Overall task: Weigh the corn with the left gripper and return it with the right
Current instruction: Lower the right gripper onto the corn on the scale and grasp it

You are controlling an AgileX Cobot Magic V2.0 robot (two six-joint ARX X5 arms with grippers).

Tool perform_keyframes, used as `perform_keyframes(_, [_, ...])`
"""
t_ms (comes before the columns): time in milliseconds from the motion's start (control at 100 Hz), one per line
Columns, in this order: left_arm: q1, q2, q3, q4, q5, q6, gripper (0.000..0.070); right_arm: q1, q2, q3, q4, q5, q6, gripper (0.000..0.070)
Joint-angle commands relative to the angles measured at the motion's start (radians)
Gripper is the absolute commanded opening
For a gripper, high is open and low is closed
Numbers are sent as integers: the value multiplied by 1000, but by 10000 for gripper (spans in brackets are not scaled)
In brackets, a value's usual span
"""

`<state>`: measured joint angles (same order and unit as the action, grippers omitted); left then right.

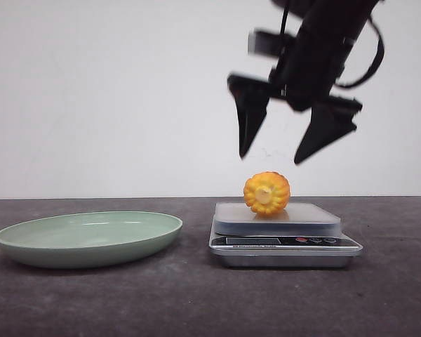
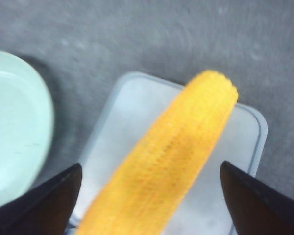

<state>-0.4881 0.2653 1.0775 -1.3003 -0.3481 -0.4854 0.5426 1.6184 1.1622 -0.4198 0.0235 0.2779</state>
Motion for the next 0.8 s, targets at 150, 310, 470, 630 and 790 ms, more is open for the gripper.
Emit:
perform_keyframes(150, [-3, 3, 13, 5, 3, 10, 554, 7, 71, 22, -11, 2, 23, 512])
perform_keyframes(310, [-3, 3, 13, 5, 3, 9, 554, 9, 74, 22, -21, 4, 29, 112])
perform_keyframes(470, [-3, 3, 13, 3, 2, 10, 554, 11, 74, 22, -14, 5, 29, 0])
perform_keyframes(630, [-3, 3, 13, 5, 2, 11, 554, 11, 55, 24, -6, 13, 27, 0])
perform_keyframes(790, [-3, 3, 13, 7, 2, 13, 554, 16, -61, 24, -46, 0, -51, 0])
